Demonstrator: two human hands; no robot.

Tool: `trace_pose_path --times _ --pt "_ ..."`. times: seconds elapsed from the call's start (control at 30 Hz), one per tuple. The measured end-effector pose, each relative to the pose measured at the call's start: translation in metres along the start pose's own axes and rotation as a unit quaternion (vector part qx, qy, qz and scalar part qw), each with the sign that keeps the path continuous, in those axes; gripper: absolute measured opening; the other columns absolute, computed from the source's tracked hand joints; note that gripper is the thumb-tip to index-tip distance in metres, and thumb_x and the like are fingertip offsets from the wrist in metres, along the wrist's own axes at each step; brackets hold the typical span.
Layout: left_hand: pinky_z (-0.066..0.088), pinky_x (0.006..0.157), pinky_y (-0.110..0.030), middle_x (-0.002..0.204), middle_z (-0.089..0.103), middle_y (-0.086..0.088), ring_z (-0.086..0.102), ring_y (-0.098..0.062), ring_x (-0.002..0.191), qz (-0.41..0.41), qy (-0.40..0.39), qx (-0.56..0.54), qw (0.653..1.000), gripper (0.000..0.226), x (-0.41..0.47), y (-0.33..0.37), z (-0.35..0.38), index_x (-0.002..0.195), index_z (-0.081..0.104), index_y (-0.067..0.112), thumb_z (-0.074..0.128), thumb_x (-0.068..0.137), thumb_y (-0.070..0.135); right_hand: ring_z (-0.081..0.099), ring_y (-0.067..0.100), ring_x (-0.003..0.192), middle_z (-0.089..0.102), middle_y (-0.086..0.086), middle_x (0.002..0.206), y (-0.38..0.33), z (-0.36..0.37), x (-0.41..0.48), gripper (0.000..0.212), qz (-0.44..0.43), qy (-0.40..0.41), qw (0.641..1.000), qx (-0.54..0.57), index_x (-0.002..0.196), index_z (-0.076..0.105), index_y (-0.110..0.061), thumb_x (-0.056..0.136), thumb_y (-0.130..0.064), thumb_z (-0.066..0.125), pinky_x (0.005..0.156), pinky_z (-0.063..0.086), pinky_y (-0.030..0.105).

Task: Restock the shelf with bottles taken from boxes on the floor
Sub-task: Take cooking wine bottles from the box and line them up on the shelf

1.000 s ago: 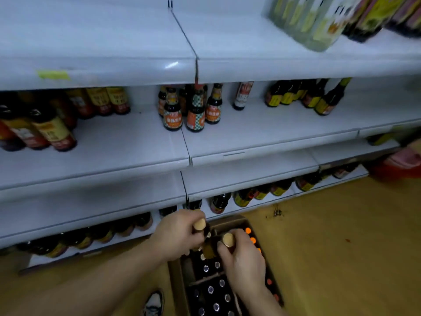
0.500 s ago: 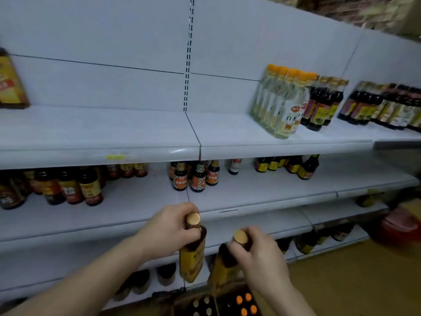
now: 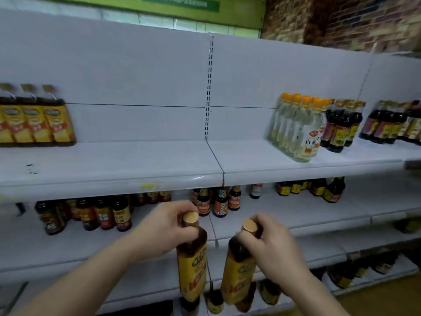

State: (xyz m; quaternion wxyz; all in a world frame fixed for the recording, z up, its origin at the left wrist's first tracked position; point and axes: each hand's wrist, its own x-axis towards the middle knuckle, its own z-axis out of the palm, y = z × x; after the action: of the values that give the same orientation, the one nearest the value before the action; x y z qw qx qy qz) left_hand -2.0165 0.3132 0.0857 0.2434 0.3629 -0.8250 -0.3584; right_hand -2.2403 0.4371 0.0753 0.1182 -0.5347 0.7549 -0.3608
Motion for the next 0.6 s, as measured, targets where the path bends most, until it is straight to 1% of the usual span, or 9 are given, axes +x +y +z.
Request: trace_pose_path --times 0.1,0.13,0.2,0.27,0.4,0.47,0.53,0.6 --pt "0.048 0.068 -0.035 0.078 0.063 0.003 0.061 -0.021 0.075 0.014 -0.008 0.007 1.000 0.018 -0.005 0.002 -0.026 0.086 0.066 0.034 0.071 0.069 0.036 0.057 0.014 0.070 0.060 -0.004 0.073 -0.021 0.004 0.007 0.023 -0.016 0.003 1.000 0.000 0.079 0.055 -0.027 0.084 -0.045 0.069 0.059 0.046 0.041" --pt "0.048 0.068 -0.035 0.079 0.063 0.003 0.061 -0.022 0.075 0.019 -0.007 0.010 1.000 0.018 -0.007 0.001 -0.036 0.086 0.066 0.033 0.071 0.069 0.036 0.057 0.014 0.070 0.059 -0.005 0.073 -0.029 0.006 0.010 0.023 -0.021 0.007 1.000 0.001 0.080 0.055 -0.028 0.084 -0.045 0.069 0.058 0.045 0.040" --pt "0.045 0.066 -0.033 0.076 0.060 0.006 0.056 -0.013 0.069 0.027 -0.008 0.011 1.000 0.017 -0.013 -0.001 -0.056 0.086 0.067 0.032 0.071 0.070 0.033 0.056 0.014 0.070 0.059 -0.006 0.073 -0.046 0.009 0.013 0.021 -0.032 0.010 0.999 -0.001 0.080 0.055 -0.029 0.084 -0.044 0.069 0.057 0.044 0.039" --pt "0.046 0.066 -0.033 0.075 0.061 0.006 0.056 -0.009 0.069 0.032 -0.011 0.017 0.999 0.016 -0.018 -0.004 -0.078 0.086 0.067 0.030 0.072 0.071 0.030 0.057 0.014 0.071 0.060 -0.006 0.075 -0.067 0.014 0.017 0.020 -0.040 0.014 0.999 0.004 0.082 0.057 -0.030 0.084 -0.045 0.069 0.059 0.046 0.040" --pt "0.053 0.063 -0.032 0.079 0.067 0.004 0.061 -0.010 0.070 0.038 -0.020 0.021 0.999 0.014 -0.032 -0.013 -0.127 0.090 0.069 0.027 0.074 0.078 0.022 0.058 0.011 0.070 0.063 -0.005 0.074 -0.117 0.028 0.022 0.021 -0.054 0.029 0.998 -0.008 0.080 0.060 -0.028 0.082 -0.045 0.072 0.058 0.044 0.036" --pt "0.057 0.066 -0.039 0.082 0.068 0.003 0.064 -0.016 0.074 0.061 -0.018 0.046 0.997 0.014 -0.039 -0.019 -0.153 0.090 0.068 0.027 0.072 0.077 0.026 0.058 0.009 0.067 0.063 -0.004 0.071 -0.142 0.038 0.023 0.020 -0.061 0.039 0.997 -0.010 0.078 0.060 -0.027 0.082 -0.042 0.073 0.056 0.042 0.034" --pt "0.057 0.067 -0.042 0.082 0.067 0.003 0.064 -0.016 0.074 0.082 -0.017 0.068 0.994 0.012 -0.048 -0.025 -0.179 0.089 0.067 0.027 0.071 0.078 0.027 0.058 0.013 0.066 0.062 -0.003 0.069 -0.167 0.050 0.024 0.019 -0.061 0.045 0.997 -0.007 0.077 0.060 -0.026 0.082 -0.039 0.074 0.055 0.041 0.033" --pt "0.055 0.064 -0.039 0.081 0.066 0.003 0.062 -0.012 0.069 0.094 -0.018 0.076 0.992 0.009 -0.058 -0.033 -0.204 0.088 0.067 0.026 0.072 0.081 0.024 0.059 0.017 0.069 0.063 -0.003 0.072 -0.193 0.062 0.024 0.017 -0.059 0.048 0.997 -0.009 0.078 0.062 -0.024 0.083 -0.036 0.073 0.056 0.042 0.035"
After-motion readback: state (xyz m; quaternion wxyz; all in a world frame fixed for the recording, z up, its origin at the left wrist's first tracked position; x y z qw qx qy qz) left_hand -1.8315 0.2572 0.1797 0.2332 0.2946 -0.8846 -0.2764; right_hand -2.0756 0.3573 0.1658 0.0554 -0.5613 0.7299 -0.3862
